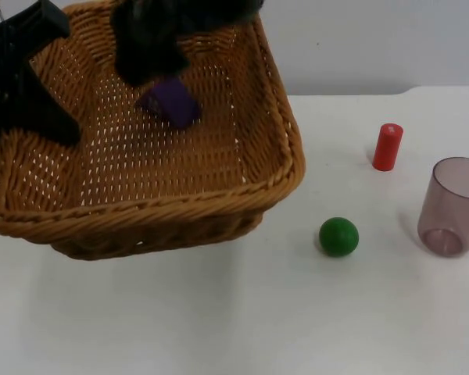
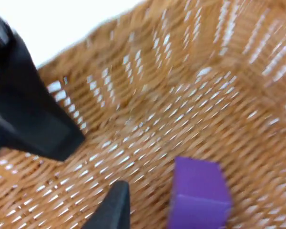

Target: Pick up the basket with the left hand and place the triangular block into the basket with the right hand.

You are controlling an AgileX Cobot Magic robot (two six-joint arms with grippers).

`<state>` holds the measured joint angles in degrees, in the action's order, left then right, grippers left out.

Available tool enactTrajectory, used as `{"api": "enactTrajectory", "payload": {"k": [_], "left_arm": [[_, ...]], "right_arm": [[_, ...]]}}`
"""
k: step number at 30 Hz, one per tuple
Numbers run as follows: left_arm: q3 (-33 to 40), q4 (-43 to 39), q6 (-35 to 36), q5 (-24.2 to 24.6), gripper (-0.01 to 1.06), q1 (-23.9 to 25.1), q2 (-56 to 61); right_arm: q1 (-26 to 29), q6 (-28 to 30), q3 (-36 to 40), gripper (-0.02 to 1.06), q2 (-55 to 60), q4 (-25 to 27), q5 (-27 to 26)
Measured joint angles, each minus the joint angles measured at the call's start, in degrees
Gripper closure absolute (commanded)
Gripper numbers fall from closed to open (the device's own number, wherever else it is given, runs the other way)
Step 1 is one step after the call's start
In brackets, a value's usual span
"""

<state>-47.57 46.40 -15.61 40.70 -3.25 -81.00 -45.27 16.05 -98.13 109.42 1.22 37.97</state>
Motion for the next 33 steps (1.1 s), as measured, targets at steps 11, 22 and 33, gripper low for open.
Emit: {"api": "enactTrajectory", "payload": {"k": [11,22,33], "left_arm": [[0.0,-0.2,0.0,0.0,1.05,0.0,0.0],[0.0,-0.2,-1.0,-0.6,1.05,0.0,0.0],[0.0,-0.2,-2.0,-1.6,1.05,0.0,0.0]], "right_arm": [[4.2,-5.6,0.0,0.0,-17.0,-6.8,4.4],[27.0,-9.5,0.0,0.0,-30.2,-7.0,12.5],[46.2,-11.1,16.3,0.0,-40.8,0.6,6.1]]}}
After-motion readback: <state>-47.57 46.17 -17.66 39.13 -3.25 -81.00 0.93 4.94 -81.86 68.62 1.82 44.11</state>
